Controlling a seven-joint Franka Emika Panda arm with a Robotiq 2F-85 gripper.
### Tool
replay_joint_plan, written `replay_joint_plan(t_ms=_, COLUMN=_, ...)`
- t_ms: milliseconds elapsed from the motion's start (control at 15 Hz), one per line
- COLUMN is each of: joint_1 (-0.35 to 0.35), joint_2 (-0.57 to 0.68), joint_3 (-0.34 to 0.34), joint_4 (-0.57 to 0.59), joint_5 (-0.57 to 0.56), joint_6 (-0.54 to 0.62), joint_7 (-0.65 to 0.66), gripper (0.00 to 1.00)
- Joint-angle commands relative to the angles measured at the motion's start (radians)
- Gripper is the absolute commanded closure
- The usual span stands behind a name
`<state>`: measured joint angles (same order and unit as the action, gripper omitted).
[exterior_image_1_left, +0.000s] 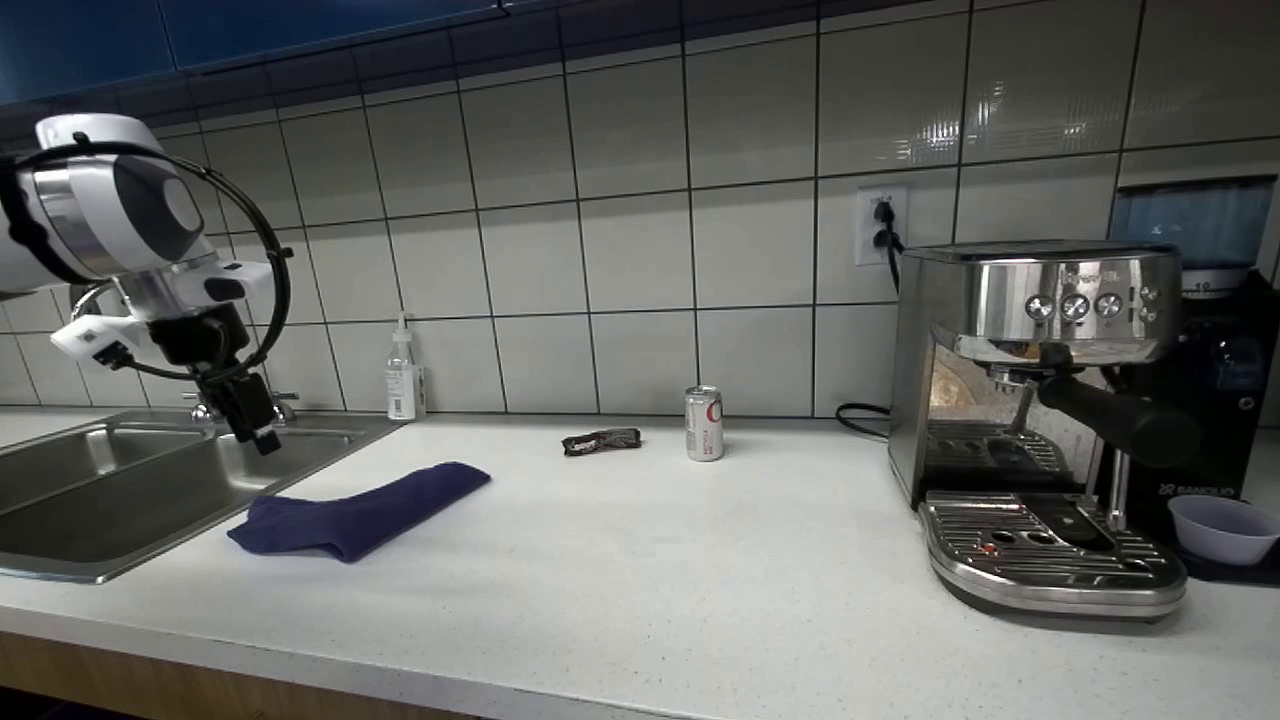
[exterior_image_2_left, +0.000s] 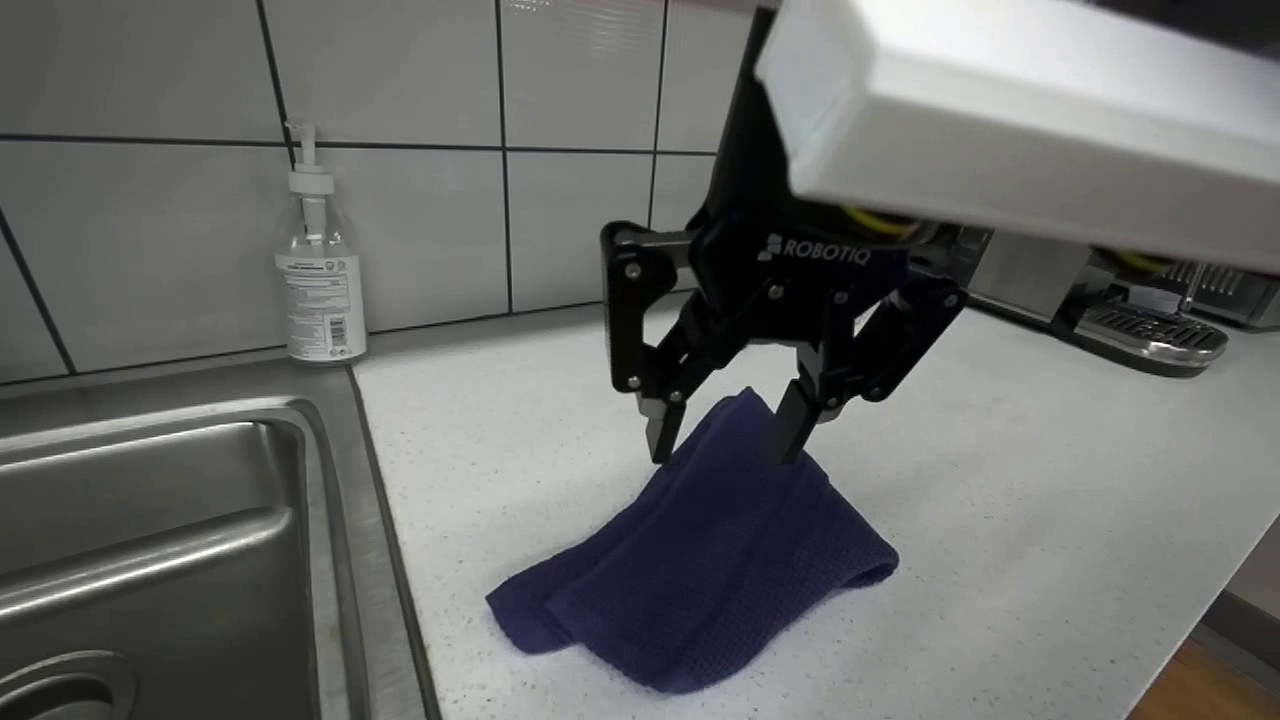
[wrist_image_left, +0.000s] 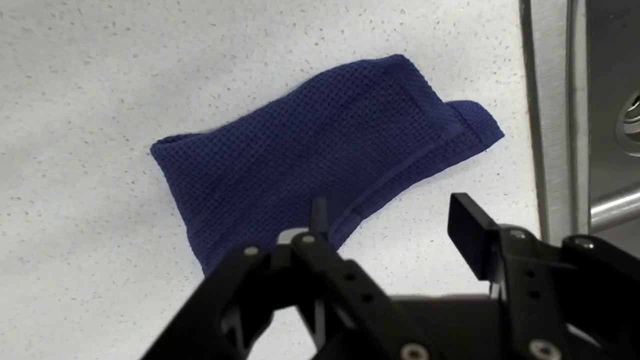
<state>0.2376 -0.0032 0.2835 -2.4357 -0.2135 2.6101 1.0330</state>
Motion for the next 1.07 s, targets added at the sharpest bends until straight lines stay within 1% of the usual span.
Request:
replay_joint_plan(t_ms=0, joint_1=0.0, joint_2=0.024, joint_3=-0.02, joint_4=0.037, joint_5=-0.02, joint_6=-0.03, joint_7=0.017, gripper=0.03)
replay_joint_plan(t_ms=67, joint_1=-0.001, joint_2=0.026, joint_3=-0.026, joint_4=0.038, joint_5=-0.016, joint_6=-0.031, joint_7=0.014, gripper=0.0)
replay_joint_plan(t_ms=133, joint_1=-0.002, joint_2=0.027, joint_3=-0.033, joint_4=0.038, joint_5=-0.014, joint_6=-0.032, joint_7=0.01, gripper=0.0)
replay_joint_plan(t_ms=333, joint_1=-0.007, joint_2=0.018, joint_3=-0.054, joint_4=0.03, joint_5=-0.011, joint_6=-0.041, joint_7=0.003, gripper=0.0)
replay_joint_plan(t_ms=1000, joint_1=-0.055, joint_2=-0.023, joint_3=-0.13, joint_4=-0.009, joint_5=0.035, joint_6=-0.083, joint_7=-0.122, gripper=0.0)
